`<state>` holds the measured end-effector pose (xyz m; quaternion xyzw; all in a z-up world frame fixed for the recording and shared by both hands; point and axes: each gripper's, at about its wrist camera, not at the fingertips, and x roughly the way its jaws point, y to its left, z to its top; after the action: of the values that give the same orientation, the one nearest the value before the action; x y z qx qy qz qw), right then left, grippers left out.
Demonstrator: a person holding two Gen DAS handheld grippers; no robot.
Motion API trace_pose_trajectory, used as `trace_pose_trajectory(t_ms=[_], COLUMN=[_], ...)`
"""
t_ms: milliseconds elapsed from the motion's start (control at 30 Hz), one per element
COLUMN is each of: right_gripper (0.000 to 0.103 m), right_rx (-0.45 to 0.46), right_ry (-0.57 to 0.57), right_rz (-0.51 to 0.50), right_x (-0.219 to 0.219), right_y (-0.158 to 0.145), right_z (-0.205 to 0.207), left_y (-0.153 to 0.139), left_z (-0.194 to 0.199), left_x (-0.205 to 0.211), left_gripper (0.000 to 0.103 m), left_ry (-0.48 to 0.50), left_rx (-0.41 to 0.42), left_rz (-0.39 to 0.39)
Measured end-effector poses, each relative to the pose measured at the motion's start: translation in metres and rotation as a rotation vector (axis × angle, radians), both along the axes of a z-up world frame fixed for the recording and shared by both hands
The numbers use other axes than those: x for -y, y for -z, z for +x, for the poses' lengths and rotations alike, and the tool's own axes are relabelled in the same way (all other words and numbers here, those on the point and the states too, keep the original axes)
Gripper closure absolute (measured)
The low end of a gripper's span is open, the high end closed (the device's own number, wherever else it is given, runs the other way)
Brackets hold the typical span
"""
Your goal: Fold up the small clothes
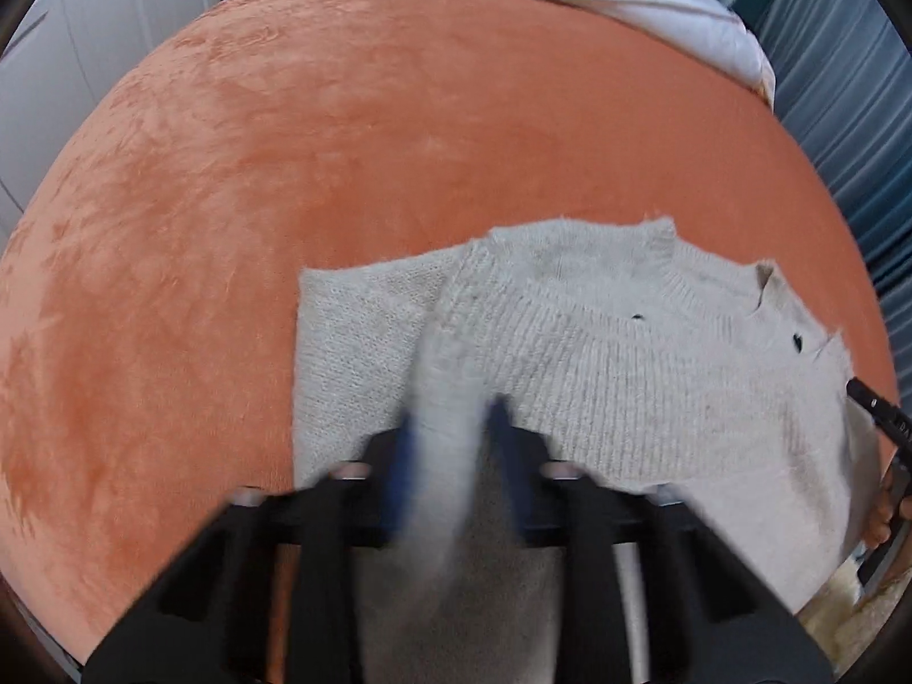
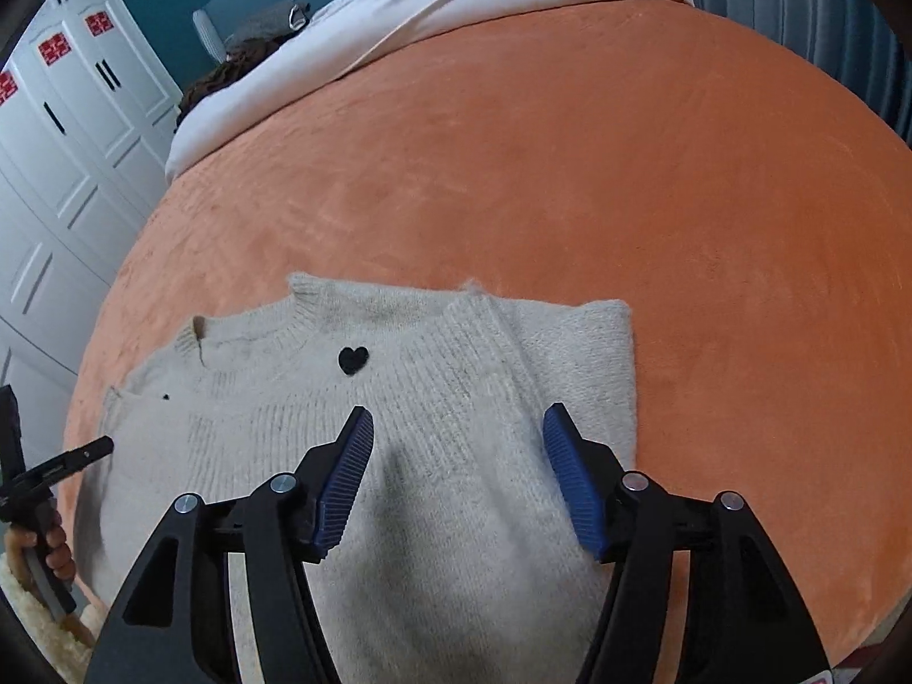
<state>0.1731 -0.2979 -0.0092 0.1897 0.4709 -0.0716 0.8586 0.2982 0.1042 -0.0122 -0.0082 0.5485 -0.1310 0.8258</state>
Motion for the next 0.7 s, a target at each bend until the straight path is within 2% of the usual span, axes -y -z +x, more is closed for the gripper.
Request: trace_pose_trajectory(t_ms=[33, 67, 100, 167, 233, 300, 333, 367, 433, 467, 533, 633, 700], right_gripper=[0.077, 0.094, 0.095, 0.096, 0.096, 0.097, 0.097, 0.097, 0.098, 0.098, 0.098, 0.098, 0.098], right_rx=[-0.013, -0.018, 0.011, 0.134, 0.243, 0.306, 0.3, 0.254, 0.116, 0.075, 0.107, 0.18, 0.104], right_ry=[-0.021, -0.037, -0.049, -0.046, 0.007, 0.09, 0.126, 0.155, 0.218, 0.245, 0.252, 0.216, 0.223], right_rz=[-0.026, -0.032, -0.012, 0.029, 0.062, 0.067, 0.05, 0.021, 0.093, 0.131, 0.139, 0.113, 0.089], right_x=[-0.006, -0.009, -0.01, -0.005, 0.012, 0.036, 0.048, 0.059, 0.085, 0.092, 0.088, 0.079, 0.09], right_y=[-0.001, -0.003, -0.011, -0.044, -0.074, -0.089, -0.084, -0.071, -0.023, -0.007, -0.008, -0.027, -0.008], right_z=[0.003, 0.004, 0.002, -0.008, -0.021, -0.033, -0.034, -0.029, -0.018, -0.017, -0.023, -0.031, -0.026], left_y=[-0.004, -0.009, -0.017, -0.041, -0.065, -0.076, -0.071, -0.063, -0.032, -0.015, -0.007, -0.018, -0.015], left_z=[0.0, 0.0, 0.0, 0.002, 0.006, 0.015, 0.021, 0.027, 0.039, 0.042, 0.038, 0.03, 0.033], left_x=[0.0, -0.001, -0.003, -0.01, -0.02, -0.027, -0.028, -0.029, -0.03, -0.028, -0.024, -0.018, -0.016], left_gripper=[0.093, 0.094, 0.095, 0.096, 0.096, 0.096, 0.095, 0.095, 0.095, 0.095, 0.095, 0.095, 0.095], left_ry=[-0.007, -0.008, -0.01, -0.025, -0.053, -0.076, -0.086, -0.089, -0.102, -0.111, -0.111, -0.095, -0.086], left_rx=[0.008, 0.022, 0.045, 0.09, 0.128, 0.147, 0.147, 0.129, 0.043, 0.007, 0.019, 0.066, 0.058], left_rz=[-0.008, -0.02, -0.028, -0.066, -0.11, -0.104, -0.061, -0.044, -0.041, -0.02, 0.005, 0.011, 0.038])
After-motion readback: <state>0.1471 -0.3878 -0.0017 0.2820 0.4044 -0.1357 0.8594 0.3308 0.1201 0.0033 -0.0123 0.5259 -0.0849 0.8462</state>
